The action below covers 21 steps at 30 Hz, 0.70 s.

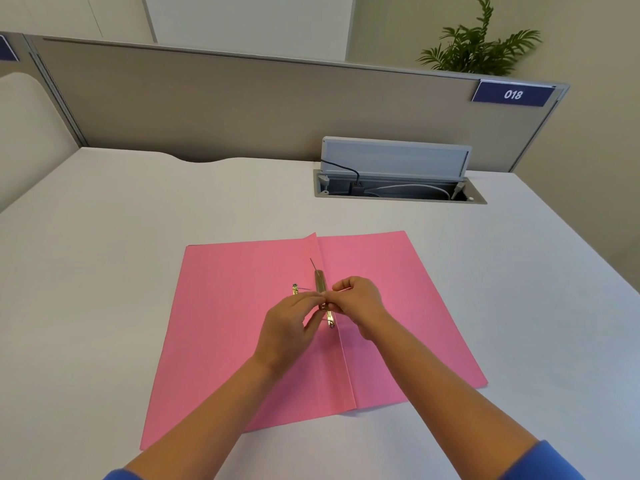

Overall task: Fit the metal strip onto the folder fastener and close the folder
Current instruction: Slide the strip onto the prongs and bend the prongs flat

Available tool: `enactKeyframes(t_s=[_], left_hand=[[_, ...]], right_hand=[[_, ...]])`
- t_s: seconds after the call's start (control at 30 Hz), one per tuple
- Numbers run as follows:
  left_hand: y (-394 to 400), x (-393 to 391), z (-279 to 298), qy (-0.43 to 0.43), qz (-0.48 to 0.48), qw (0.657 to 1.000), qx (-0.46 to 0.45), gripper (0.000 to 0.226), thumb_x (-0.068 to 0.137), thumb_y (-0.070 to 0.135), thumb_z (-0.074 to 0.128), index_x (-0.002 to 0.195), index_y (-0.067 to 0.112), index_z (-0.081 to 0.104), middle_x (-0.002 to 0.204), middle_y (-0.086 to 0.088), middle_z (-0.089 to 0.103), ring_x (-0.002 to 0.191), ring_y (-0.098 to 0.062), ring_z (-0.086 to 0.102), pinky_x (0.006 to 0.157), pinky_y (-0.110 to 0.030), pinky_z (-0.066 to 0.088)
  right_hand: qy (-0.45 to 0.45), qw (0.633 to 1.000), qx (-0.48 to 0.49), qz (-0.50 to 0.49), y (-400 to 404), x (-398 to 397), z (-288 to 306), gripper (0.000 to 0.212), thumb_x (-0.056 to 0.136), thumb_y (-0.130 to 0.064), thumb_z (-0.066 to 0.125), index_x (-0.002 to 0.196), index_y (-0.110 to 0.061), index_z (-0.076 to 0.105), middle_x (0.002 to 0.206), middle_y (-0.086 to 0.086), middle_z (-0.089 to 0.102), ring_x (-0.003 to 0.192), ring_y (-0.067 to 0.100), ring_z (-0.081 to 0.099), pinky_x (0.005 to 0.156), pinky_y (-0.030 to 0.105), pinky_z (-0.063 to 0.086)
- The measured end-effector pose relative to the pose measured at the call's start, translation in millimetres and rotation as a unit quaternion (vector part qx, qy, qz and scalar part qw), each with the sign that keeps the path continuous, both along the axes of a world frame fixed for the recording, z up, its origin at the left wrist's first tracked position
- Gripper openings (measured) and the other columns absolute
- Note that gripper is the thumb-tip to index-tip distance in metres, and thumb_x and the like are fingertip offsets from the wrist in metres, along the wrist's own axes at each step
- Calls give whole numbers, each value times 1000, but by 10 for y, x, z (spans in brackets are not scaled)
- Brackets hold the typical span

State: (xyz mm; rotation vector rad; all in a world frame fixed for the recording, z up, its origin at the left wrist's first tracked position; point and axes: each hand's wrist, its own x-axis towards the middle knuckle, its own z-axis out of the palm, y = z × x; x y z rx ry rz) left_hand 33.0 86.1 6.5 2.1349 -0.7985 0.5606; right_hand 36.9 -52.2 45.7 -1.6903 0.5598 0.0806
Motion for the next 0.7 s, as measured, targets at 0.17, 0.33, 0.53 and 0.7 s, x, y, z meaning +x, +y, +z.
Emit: enactKeyframes(t_s=[0.17,0.33,0.53,0.7], left_hand=[[2,-23,-28,8,19,999,-32,10,72,3,69,81,5,72,80,-5,75,72,-18,70,70,-25,52],[9,-34,-49,37,39,996,-72,9,72,6,69,80,6,72,79,-5,75,73,-16,69,69,-26,52],[34,-54,-93,44,48,995,-76,8,71,7,68,78,5,72,77,-5,75,72,-15,70,68,-28,52],[30,-48,-105,61,52,992,-97,10,71,10,68,80,7,72,79,-6,75,75,-7,63,63,-27,52]], right_hand=[[-16,1000,1,25,-40,-72,-28,12,82,5,58,78,-6,59,68,6,63,50,9,63,66,25,57],[-36,974,-194,115,-145,-258,-203,25,81,5,51,92,-7,70,81,-2,64,70,8,57,68,10,48],[-84,948,-247,184,-148,-351,-298,20,76,-8,67,93,-16,74,97,-1,70,81,6,56,65,3,39],[-86,943,-265,181,-140,-321,-323,15,76,-19,70,90,-21,75,80,-13,63,78,4,56,72,17,41]])
